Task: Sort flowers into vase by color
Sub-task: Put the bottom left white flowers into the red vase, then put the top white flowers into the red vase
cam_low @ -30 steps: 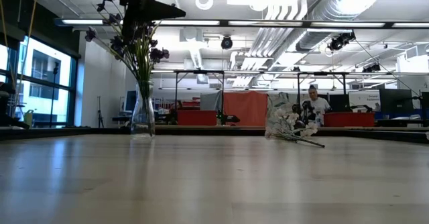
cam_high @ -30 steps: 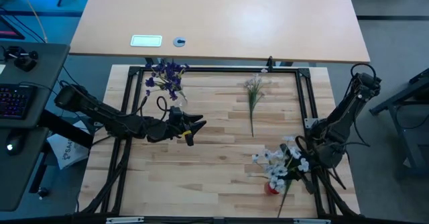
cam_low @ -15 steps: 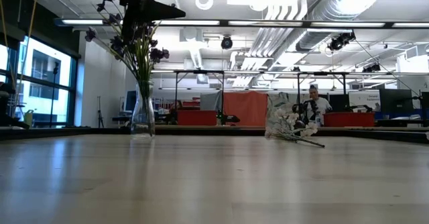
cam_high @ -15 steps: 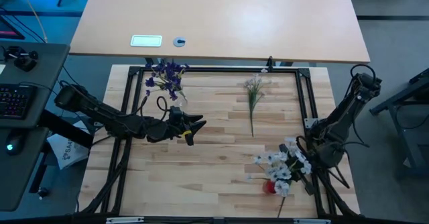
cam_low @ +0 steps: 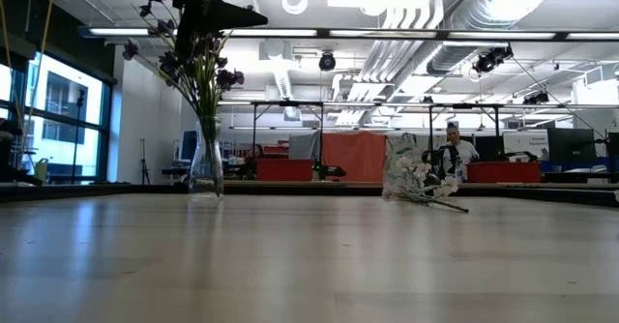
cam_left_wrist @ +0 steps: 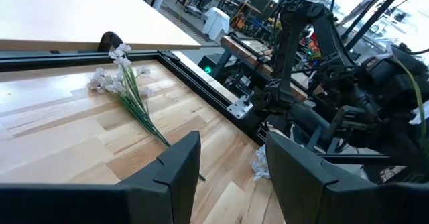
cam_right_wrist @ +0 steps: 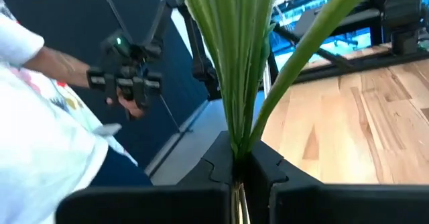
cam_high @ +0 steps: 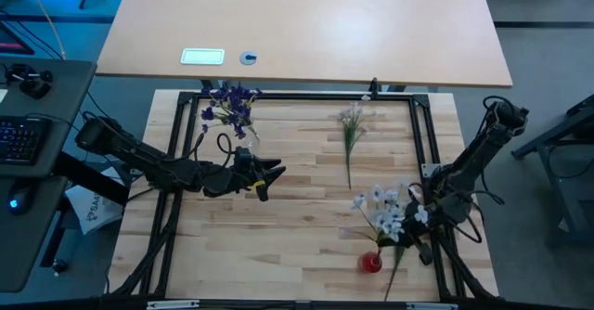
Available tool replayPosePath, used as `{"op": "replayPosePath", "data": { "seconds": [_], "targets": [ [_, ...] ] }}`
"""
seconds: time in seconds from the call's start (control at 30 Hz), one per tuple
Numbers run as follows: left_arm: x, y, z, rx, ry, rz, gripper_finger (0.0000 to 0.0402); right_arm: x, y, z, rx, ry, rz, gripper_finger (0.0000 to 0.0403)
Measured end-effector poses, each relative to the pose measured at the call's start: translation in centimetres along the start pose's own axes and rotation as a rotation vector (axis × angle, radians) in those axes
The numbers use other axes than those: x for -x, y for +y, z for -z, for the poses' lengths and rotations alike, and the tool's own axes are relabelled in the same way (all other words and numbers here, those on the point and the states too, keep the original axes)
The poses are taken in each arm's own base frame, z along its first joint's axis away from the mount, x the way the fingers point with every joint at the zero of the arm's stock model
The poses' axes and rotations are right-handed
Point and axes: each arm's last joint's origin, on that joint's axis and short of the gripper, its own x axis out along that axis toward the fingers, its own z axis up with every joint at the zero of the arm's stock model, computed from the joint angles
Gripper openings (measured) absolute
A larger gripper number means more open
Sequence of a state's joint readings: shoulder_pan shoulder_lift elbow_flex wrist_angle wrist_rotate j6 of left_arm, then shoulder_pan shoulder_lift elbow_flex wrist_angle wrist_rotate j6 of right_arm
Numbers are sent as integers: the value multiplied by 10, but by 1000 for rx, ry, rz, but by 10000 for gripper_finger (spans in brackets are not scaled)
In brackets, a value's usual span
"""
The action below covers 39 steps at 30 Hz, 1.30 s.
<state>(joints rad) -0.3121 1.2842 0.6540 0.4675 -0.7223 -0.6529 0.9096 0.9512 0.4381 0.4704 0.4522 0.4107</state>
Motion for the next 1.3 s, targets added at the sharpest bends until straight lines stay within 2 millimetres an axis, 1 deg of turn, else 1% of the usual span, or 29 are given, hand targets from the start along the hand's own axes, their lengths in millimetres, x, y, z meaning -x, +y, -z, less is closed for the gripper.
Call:
{"op": "replayPosePath", "data": {
  "seconds": [0.17,0.47,0.6,0.8,0.93,1.03,1.13,1.23,1.3],
  "targets": [
    [-2,2,-1,1,-5,-9,159,0,-3,7,35,68,26,43],
    [-2,2,-1,-2,-3,-11,159,1,-5,7,44,56,84,141],
    [-2,2,-1,-3,-3,-11,159,4,-6,6,21,72,78,189],
    [-2,4,1,-18,12,-22,159,16,-9,7,-63,183,13,246],
    [-2,4,1,-23,19,-21,159,25,-10,6,-158,257,-36,264],
    [-2,4,1,-24,21,-22,159,32,-11,4,-254,312,-86,267],
    [-2,4,2,-25,32,-9,159,40,-12,4,-354,402,-133,267],
    [-2,4,4,-34,63,8,159,47,-14,8,-427,499,-130,267],
    [-2,4,5,-42,76,8,159,51,-18,10,-431,534,-96,266]
  ]
}}
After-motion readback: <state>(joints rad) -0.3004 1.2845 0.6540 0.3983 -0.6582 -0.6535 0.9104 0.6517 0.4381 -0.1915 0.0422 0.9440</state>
